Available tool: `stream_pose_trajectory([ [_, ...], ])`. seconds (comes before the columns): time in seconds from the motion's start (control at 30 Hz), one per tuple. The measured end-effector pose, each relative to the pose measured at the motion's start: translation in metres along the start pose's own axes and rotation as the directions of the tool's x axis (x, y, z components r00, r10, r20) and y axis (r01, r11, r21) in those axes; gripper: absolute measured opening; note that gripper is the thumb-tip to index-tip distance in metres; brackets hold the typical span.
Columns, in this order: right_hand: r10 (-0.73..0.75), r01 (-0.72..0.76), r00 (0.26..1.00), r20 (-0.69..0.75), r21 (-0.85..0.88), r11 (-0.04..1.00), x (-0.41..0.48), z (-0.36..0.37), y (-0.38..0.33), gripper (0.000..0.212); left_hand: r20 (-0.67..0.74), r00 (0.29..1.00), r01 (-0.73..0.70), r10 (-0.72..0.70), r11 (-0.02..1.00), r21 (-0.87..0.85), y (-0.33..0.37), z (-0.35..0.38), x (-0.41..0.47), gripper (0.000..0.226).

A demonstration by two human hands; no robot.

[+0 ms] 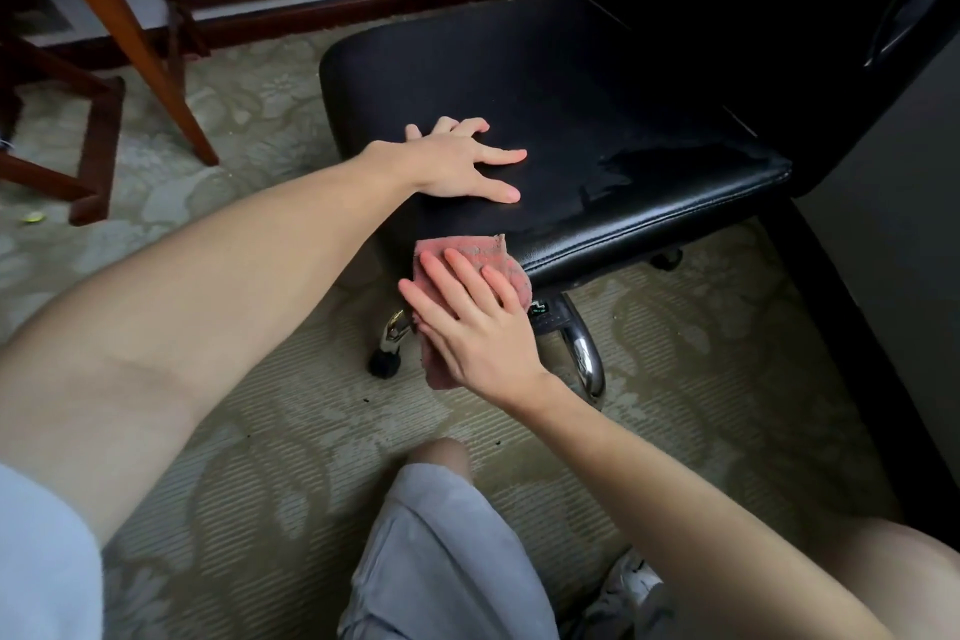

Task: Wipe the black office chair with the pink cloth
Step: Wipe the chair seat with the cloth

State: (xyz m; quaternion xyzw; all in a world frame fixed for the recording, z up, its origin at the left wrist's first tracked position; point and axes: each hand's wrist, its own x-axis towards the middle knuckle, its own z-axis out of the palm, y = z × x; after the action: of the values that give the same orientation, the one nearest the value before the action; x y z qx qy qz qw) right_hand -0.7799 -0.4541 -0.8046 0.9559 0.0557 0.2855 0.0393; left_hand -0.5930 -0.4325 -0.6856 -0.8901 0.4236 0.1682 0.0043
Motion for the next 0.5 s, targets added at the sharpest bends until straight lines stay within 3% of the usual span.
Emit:
stream_pose_trajectory([
  [0.07,0.05,-0.05,0.999,-0.007,0.034,0.998,-0.005,-0.005,0.019,0.044,0.013,1.0,0.004,-0.004,1.0,0.002,0.001,-0.002,0.0,0.063],
  [0.17,0.31,-0.306,0.951,-0.02,0.108,0.946,-0.014,-0.009,0.066,0.049,0.02,1.0,0.0,0.0,1.0,-0.013,0.001,-0.003,-0.001,0.063],
  [0.27,0.636,-0.617,0.772,-0.016,0.223,0.755,-0.013,-0.015,0.11,0.054,0.022,1.0,0.0,0.0,0.999,-0.035,0.001,-0.001,0.001,0.063],
  [0.37,0.783,-0.732,0.621,-0.014,0.345,0.587,0.004,-0.017,0.105,0.061,0.017,1.0,0.014,-0.013,0.999,-0.032,0.003,0.0,0.002,0.064],
  [0.43,0.789,-0.743,0.614,0.022,0.354,0.568,0.011,-0.016,0.078,0.065,0.011,1.0,0.027,-0.027,0.999,-0.02,0.006,-0.001,0.002,0.065],
  [0.5,0.724,-0.694,0.687,0.063,0.352,0.627,0.012,-0.016,0.043,0.065,0.017,0.999,0.033,-0.032,0.999,-0.005,0.007,-0.005,0.003,0.066],
])
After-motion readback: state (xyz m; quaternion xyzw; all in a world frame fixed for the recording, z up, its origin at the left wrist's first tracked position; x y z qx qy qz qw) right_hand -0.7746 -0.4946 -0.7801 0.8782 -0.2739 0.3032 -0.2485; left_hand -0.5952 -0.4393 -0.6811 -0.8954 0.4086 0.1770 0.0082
